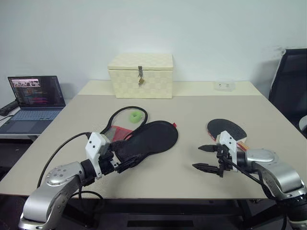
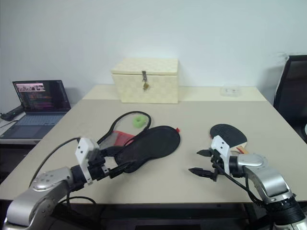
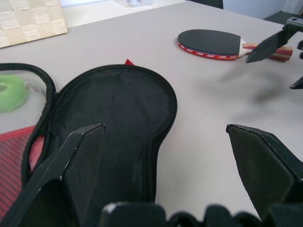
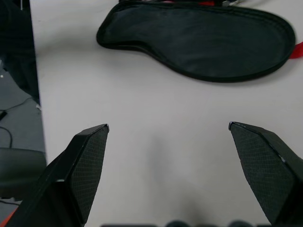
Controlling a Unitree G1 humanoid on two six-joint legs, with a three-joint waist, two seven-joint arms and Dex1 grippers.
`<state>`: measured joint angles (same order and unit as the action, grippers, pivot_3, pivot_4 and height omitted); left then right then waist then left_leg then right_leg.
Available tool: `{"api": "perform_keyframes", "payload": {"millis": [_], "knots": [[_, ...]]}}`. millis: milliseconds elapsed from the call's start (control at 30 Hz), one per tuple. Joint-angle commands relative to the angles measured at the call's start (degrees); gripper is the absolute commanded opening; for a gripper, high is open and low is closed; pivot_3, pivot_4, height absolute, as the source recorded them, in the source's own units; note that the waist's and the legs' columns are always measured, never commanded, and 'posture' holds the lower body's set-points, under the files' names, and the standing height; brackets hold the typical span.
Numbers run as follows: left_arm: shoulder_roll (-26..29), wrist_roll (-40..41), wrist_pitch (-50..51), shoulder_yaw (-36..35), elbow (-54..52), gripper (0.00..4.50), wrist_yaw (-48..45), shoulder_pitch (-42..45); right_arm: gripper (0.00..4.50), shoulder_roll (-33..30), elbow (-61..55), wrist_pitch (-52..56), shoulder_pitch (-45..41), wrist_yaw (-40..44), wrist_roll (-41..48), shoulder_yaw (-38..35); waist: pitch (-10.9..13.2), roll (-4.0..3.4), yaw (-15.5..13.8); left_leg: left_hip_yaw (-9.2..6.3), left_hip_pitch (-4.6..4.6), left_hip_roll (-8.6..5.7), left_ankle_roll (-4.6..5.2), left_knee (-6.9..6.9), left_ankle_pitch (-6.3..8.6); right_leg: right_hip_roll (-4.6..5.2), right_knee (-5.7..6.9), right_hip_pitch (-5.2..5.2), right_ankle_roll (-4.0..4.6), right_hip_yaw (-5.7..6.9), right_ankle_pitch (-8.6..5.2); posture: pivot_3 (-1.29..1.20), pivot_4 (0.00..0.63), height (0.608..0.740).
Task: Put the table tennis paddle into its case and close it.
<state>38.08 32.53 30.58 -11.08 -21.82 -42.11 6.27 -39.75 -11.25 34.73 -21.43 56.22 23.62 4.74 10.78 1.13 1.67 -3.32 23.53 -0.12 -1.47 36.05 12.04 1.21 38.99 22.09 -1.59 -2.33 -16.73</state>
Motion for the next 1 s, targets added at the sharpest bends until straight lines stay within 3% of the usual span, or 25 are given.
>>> {"api": "perform_keyframes", "payload": {"millis": [33,200,300,533,767,1000], "knots": [[-0.5,-1.0,-2.4,0.3,1.3,4.5,-0.6,1.1,4.47,-0.8,-2.3,0.6,-0.5,-1.1,0.2,-1.6,0.0,0.0,0.0,0.01,-0.01,0.0,0.0,0.01,0.0,0.0,0.01,0.0,0.0,0.01,0.0,0.0,0.15,0.74],[-0.6,-1.1,-3.8,0.2,4.3,4.5,-2.0,3.0,4.47,1.1,-3.8,3.1,-2.4,-4.7,1.2,-2.0,0.0,0.0,0.0,0.06,-0.06,0.03,0.0,0.02,0.0,-0.02,0.03,-0.01,0.0,0.03,0.0,0.0,0.15,0.74],[0.4,0.6,-3.0,-1.0,5.0,4.5,-4.0,3.6,4.47,2.5,-5.5,10.6,-3.9,-7.5,4.5,-2.9,0.0,0.0,0.1,0.06,-0.06,0.03,0.0,0.02,0.0,-0.02,0.03,0.0,0.0,0.02,0.0,0.0,0.15,0.74],[12.0,1.4,-3.6,-8.1,12.7,4.5,-15.6,2.0,4.47,16.6,-3.9,29.1,-8.9,-22.5,8.9,-2.8,0.0,0.02,0.4,0.08,-0.06,0.16,0.0,-0.07,0.0,-0.09,0.09,0.1,0.07,0.01,0.0,0.0,0.15,0.74],[17.3,-0.6,-5.6,-8.8,19.8,4.5,-22.8,2.1,4.47,28.1,1.3,33.3,-11.8,-30.4,6.6,0.6,0.0,0.02,0.1,0.07,0.03,0.12,0.0,-0.11,0.0,-0.04,0.02,0.18,0.09,0.03,-0.01,0.0,0.15,0.74],[17.9,-2.2,-6.6,-8.0,22.5,4.5,-24.0,5.4,4.47,33.7,9.3,29.0,-14.4,-32.3,2.4,5.8,0.0,0.04,0.3,0.13,0.02,0.12,0.0,-0.12,0.0,-0.04,0.02,0.21,0.08,0.03,0.0,0.0,0.15,0.74]]}}
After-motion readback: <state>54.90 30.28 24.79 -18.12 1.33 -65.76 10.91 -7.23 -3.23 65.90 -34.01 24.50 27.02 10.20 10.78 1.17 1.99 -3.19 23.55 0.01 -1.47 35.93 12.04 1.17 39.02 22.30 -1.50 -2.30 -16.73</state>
